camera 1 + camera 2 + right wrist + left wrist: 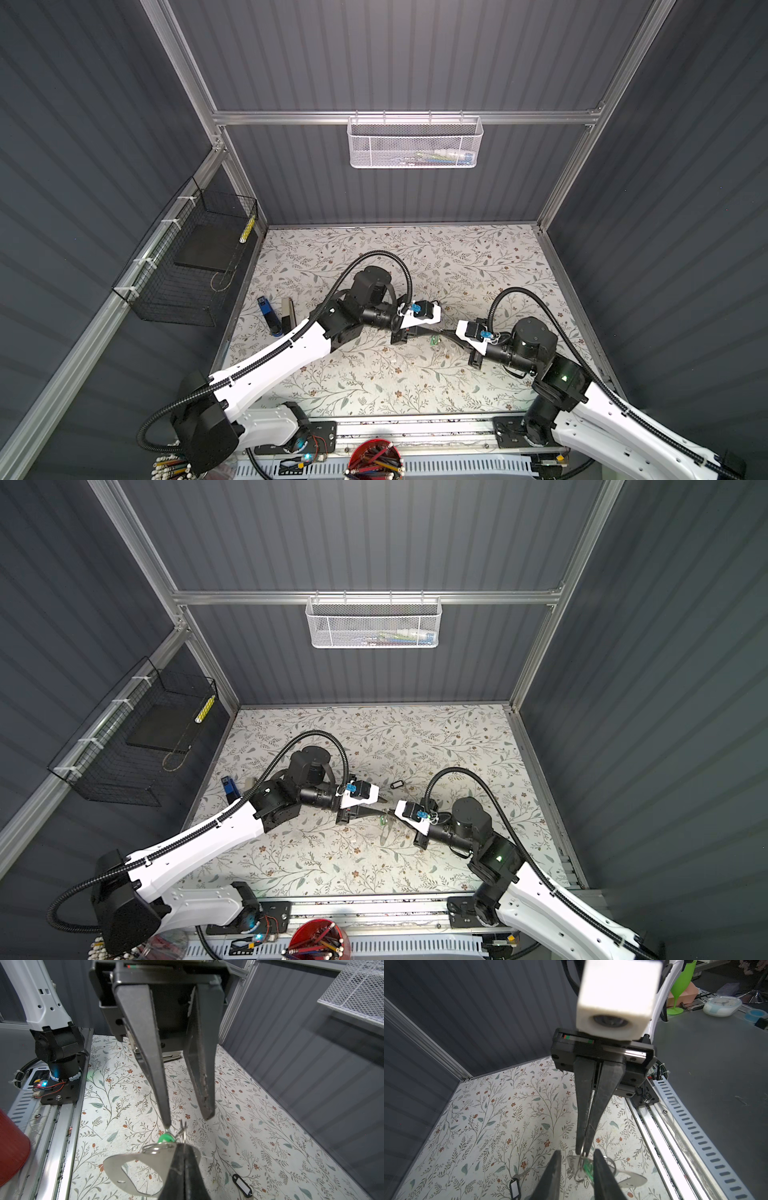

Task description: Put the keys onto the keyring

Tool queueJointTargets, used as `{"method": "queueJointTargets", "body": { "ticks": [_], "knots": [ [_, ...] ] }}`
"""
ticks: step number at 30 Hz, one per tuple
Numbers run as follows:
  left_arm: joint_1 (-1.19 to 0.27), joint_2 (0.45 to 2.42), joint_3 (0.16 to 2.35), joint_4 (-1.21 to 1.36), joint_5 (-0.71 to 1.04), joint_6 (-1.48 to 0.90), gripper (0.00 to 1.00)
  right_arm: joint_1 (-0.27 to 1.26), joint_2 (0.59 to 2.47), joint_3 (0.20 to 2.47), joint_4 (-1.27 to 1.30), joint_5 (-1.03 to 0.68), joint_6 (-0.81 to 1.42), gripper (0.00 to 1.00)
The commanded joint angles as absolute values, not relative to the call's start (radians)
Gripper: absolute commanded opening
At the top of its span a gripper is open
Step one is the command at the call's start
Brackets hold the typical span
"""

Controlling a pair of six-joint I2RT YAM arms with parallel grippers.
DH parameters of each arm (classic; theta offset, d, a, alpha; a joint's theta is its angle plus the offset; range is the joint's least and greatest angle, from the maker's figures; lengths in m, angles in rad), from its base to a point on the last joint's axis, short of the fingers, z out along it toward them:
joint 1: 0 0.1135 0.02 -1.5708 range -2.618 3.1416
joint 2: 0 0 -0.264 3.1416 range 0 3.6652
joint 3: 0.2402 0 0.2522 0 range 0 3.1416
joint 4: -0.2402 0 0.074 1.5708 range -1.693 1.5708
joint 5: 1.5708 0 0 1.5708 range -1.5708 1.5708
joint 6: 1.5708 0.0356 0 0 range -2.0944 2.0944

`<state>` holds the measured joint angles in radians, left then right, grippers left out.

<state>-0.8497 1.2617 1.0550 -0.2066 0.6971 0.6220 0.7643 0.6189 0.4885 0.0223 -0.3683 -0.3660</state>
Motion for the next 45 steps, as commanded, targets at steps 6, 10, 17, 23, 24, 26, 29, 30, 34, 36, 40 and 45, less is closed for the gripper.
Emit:
{"method": "queueJointTargets", "body": {
  "ticks": [6,10,17,23,24,26,29,30,34,36,40,45],
  "knots": [
    [-0.864,1.291,1.080,-0.240,0.708,0.660,0.21,0.758,0.602,0.491,0.070,-0.404,-0.354,0.00],
    [-0.873,1.300,1.102,-0.263,0.707,0.674,0.01,0.758,0.605,0.489,0.068,-0.394,-0.356,0.00],
    [-0.899,1.327,1.214,-0.460,0.594,0.729,0.00,0.758,0.554,0.490,-0.018,-0.177,-0.378,0.28],
    [-0.939,1.399,1.366,-0.677,0.466,0.771,0.00,0.758,0.451,0.466,-0.040,-0.163,-0.398,0.31],
    [-0.947,1.414,1.393,-0.704,0.449,0.773,0.00,0.758,0.455,0.470,-0.052,-0.173,-0.396,0.30],
    [-0.965,1.441,1.456,-0.749,0.421,0.782,0.00,0.759,0.469,0.481,-0.061,-0.197,-0.387,0.29],
    [-0.987,1.467,1.508,-0.799,0.381,0.795,0.00,0.760,0.497,0.492,-0.050,-0.223,-0.375,0.27],
    [-0.992,1.474,1.522,-0.810,0.370,0.799,0.00,0.759,0.507,0.492,-0.041,-0.232,-0.374,0.27],
    [-1.007,1.481,1.542,-0.824,0.341,0.803,0.00,0.759,0.529,0.492,-0.012,-0.257,-0.359,0.25],
    [-1.015,1.483,1.545,-0.829,0.337,0.808,0.00,0.760,0.525,0.482,0.011,-0.264,-0.351,0.24],
    [-1.023,1.488,1.546,-0.827,0.337,0.814,0.00,0.759,0.516,0.470,0.027,-0.264,-0.344,0.23],
    [-1.028,1.499,1.552,-0.819,0.337,0.824,0.00,0.760,0.520,0.458,0.062,-0.273,-0.323,0.21]
  ]
}}
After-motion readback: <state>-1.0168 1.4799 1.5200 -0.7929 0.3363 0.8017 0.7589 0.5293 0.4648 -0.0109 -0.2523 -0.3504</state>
